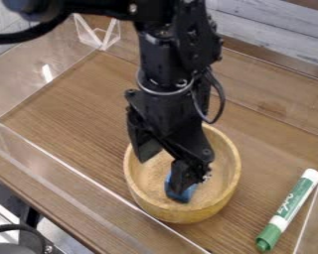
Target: Remove the green marker from inside the brown bowl and put it on the table
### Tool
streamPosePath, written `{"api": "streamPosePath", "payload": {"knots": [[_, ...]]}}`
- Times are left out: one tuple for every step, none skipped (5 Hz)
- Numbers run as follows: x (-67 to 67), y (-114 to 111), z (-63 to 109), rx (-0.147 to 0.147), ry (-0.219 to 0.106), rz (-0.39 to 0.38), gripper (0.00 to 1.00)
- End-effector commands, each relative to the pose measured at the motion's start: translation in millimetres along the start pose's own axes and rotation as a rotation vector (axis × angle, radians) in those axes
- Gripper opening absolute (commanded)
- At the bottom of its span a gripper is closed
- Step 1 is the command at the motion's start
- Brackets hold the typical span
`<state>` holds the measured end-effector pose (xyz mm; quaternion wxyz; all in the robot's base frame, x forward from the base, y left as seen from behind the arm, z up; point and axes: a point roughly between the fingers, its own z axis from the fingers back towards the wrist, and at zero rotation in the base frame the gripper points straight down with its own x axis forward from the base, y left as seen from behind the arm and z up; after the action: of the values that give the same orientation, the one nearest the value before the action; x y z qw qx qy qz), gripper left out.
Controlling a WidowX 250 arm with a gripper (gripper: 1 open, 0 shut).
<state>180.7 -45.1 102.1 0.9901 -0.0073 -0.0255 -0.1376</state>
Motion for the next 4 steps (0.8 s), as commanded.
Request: {"api": "streamPosePath", "payload": {"knots": [[6.2,1.0,2.1,-0.001,-0.026,-0.010,1.00],[8.2,0.0,0.0,-0.003,-0.026,-0.016,1.00],[10.1,-0.7,-1.8,-0.004,-0.027,-0.022,1.00],[12.4,-3.3,-4.3,-0.008,-0.027,-0.031,1.00]]}}
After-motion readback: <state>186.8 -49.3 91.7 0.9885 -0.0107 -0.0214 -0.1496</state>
